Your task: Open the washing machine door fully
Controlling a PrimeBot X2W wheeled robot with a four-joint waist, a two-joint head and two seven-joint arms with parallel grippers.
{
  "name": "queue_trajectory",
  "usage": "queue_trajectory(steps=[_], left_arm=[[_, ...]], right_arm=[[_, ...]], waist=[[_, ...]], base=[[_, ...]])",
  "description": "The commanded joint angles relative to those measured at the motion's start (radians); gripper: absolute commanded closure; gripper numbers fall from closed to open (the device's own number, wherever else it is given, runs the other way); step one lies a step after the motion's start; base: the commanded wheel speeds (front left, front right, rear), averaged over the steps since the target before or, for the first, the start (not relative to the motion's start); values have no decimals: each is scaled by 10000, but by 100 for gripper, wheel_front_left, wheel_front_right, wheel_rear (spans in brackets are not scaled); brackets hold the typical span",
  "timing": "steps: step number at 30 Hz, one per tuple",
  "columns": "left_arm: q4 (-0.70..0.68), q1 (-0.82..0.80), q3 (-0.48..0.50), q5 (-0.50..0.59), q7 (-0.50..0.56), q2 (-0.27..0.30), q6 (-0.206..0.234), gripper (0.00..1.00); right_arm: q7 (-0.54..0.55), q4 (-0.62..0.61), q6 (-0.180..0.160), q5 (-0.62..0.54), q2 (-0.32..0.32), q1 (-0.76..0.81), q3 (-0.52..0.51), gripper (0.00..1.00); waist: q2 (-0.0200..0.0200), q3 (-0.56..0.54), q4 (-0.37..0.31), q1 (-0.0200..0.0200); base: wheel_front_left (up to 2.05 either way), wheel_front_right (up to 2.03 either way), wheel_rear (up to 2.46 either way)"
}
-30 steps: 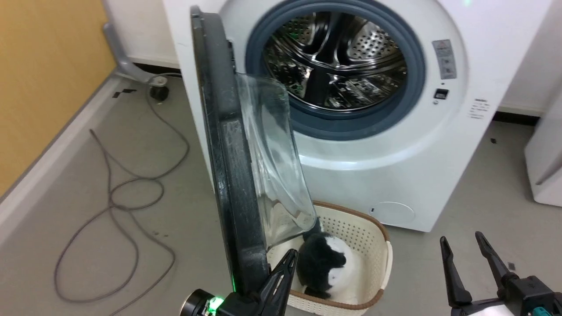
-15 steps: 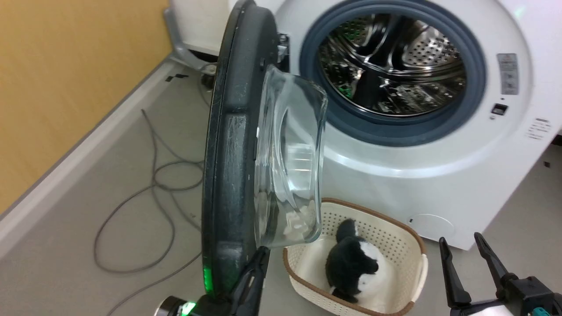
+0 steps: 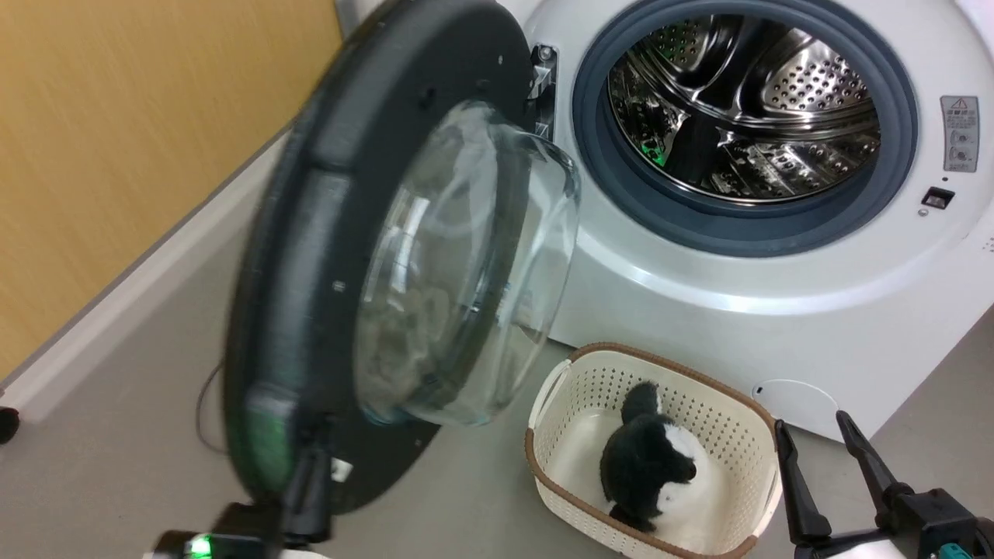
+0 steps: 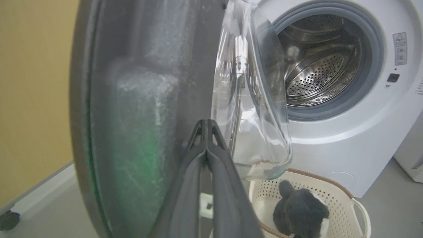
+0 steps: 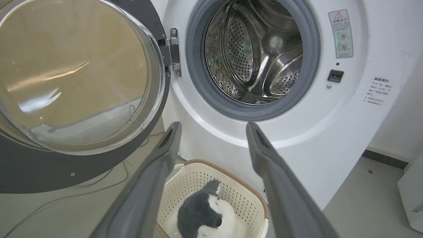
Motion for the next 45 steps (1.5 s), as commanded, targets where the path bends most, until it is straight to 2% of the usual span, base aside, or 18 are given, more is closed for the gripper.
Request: queue_trajectory(steps=[1,11,20,27,37,45], left_arm=[[122,-151,405,-73,-40,162,139,100],[498,-804,2381,-397,-40,352,322,100],[1191,-1884,3906,-628,-40,377,125,100],[2101,-2800,4709,-757,-40,479,-286,100],[3864,-4490,5491,-659,-40,1210,-738,100],[5274,-5575,5832,-603,-40,1815,-907,100]], right_arm=[[-44,-17,6,-74,36,44,8,0],[-44,-59,6,-388,36,-192,-55,0],[-44,-95,6,-675,36,-499,-82,0],[-44,-124,6,-895,36,-726,-139,0],[-44,-225,6,-1055,-55,-1052,-180,0],[-44,-199,6,-1084,-66,-1263,-155,0]], waist=[[-1,70,-26,0],[-1,596,-193,0],[-1,1140,-333,0],[-1,1536,-468,0],[-1,2125,-657,0],[-1,2412,-828,0]], base=[[0,0,0],[0,0,0],[0,0,0],[0,0,0],[0,0,0],[0,0,0]])
